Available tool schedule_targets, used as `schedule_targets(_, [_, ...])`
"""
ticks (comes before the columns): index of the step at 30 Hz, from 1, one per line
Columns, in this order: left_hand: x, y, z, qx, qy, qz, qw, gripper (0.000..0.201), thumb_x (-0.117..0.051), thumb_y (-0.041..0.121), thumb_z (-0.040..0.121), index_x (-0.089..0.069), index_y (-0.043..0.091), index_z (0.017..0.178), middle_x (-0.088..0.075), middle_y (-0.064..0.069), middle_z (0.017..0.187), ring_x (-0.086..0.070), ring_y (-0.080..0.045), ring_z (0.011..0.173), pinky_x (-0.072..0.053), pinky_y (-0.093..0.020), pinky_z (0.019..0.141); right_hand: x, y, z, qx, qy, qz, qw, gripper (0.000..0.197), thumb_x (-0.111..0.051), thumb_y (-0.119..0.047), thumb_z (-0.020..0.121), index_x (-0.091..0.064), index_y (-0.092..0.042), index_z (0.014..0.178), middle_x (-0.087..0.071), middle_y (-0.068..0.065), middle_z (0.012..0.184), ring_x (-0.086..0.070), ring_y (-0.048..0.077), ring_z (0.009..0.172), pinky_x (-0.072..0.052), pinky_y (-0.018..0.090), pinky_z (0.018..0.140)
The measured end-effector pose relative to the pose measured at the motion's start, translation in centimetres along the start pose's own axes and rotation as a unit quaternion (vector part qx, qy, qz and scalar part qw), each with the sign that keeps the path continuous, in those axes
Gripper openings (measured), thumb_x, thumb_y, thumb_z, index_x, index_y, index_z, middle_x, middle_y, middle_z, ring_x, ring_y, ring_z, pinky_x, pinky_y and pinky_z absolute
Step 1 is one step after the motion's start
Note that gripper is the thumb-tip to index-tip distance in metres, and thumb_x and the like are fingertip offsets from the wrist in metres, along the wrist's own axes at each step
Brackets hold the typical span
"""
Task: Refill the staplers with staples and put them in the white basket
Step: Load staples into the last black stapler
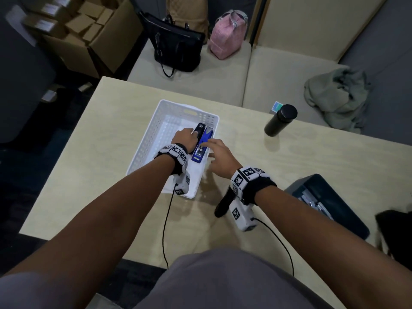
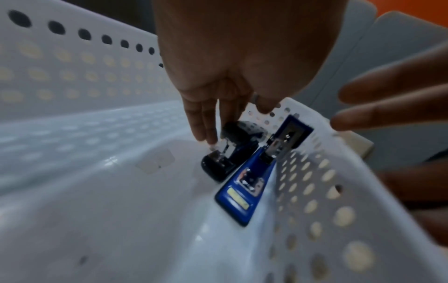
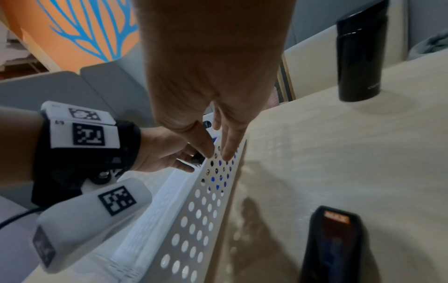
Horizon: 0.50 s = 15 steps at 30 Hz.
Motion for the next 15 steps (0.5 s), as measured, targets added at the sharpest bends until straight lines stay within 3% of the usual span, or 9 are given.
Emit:
schedule_targets(1, [0.3, 0.3, -0.4, 0.009, 0.013, -0.009, 1.000, 0.039, -0.038, 0.030, 0.100, -0.061, 0.003, 0.119, -0.063, -0.024, 0.124, -0.059, -0.037, 0.108, -0.046, -0.039, 0.091, 0.3, 0.2, -0.4, 0.004, 0.009, 0.021, 1.000, 0.066, -0.048, 0.017, 0.075, -0.049, -0.007, 0.136, -0.032, 0.013, 0.145, -0.048, 0.028, 0.123, -0.045, 0.034, 0.101])
schedule_targets(3, [1.2, 1.3, -1.3, 0.002, 0.063, -0.025, 0.998, 0.043, -0.040, 0.032, 0.100, -0.054, 0.004, 0.129, -0.061, -0.022, 0.128, -0.055, -0.037, 0.119, -0.044, -0.040, 0.097, 1.2, 1.0, -1.4, -0.001, 0.023, 0.052, 0.998, 0.064, -0.046, 0.018, 0.074, -0.052, -0.008, 0.132, -0.035, 0.011, 0.142, -0.052, 0.024, 0.109, -0.046, 0.026, 0.092])
schedule_targets(6, [2.0, 4.6, -3.6, -0.107, 0.151, -0.044, 0.982, 0.032, -0.047, 0.026, 0.096, -0.057, 0.005, 0.119, -0.058, -0.017, 0.121, -0.054, -0.033, 0.115, -0.044, -0.039, 0.096, 2.7, 3.2, -3.2, -0.033, 0.017, 0.015, 0.999, 0.058, -0.051, 0.014, 0.077, -0.054, -0.011, 0.129, -0.037, 0.011, 0.139, -0.054, 0.027, 0.111, -0.044, 0.023, 0.086])
schedule_targets(9, [0.9, 8.4, -7.0, -0.224, 0.158, -0.018, 0.961, 0.021, -0.052, 0.017, 0.091, -0.059, 0.007, 0.107, -0.055, -0.013, 0.113, -0.055, -0.029, 0.103, -0.048, -0.039, 0.088, 4.1, 5.9, -4.9, -0.076, 0.009, -0.036, 0.996, 0.055, -0.051, 0.010, 0.079, -0.056, -0.013, 0.128, -0.043, 0.012, 0.134, -0.058, 0.028, 0.110, -0.047, 0.027, 0.087])
schedule_targets(11, [-1.3, 10.3, -9.2, -0.262, 0.104, 0.029, 0.959, 0.018, -0.052, 0.017, 0.088, -0.060, 0.010, 0.102, -0.057, -0.011, 0.108, -0.058, -0.028, 0.097, -0.050, -0.039, 0.084, 5.1, 7.4, -6.3, -0.091, 0.017, -0.055, 0.994, 0.053, -0.049, 0.007, 0.079, -0.057, -0.013, 0.127, -0.050, 0.013, 0.129, -0.060, 0.027, 0.106, -0.048, 0.031, 0.091])
schedule_targets(13, [-4.3, 11.2, -10.9, -0.279, -0.004, 0.126, 0.952, 0.022, -0.051, 0.013, 0.085, -0.063, 0.014, 0.104, -0.060, -0.010, 0.109, -0.060, -0.029, 0.100, -0.051, -0.041, 0.085, 6.0, 8.6, -7.8, -0.097, 0.027, -0.052, 0.994, 0.050, -0.048, 0.007, 0.079, -0.059, -0.011, 0.125, -0.058, 0.013, 0.122, -0.063, 0.028, 0.101, -0.050, 0.034, 0.092])
schedule_targets(15, [-7.4, 10.3, -12.2, -0.312, -0.151, 0.273, 0.897, 0.031, -0.055, 0.010, 0.083, -0.067, 0.022, 0.109, -0.058, -0.008, 0.116, -0.057, -0.028, 0.108, -0.051, -0.043, 0.087, 6.7, 9.7, -9.0, -0.105, 0.039, -0.040, 0.993, 0.045, -0.047, 0.007, 0.080, -0.062, -0.009, 0.120, -0.064, 0.009, 0.109, -0.063, 0.026, 0.095, -0.052, 0.032, 0.089])
Point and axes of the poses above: each hand's wrist, its own z-axis towards the middle knuckle, its own x-axis out of the back of the hand, y = z × x, the point moved 3 cm from there along z, towards the middle knuckle
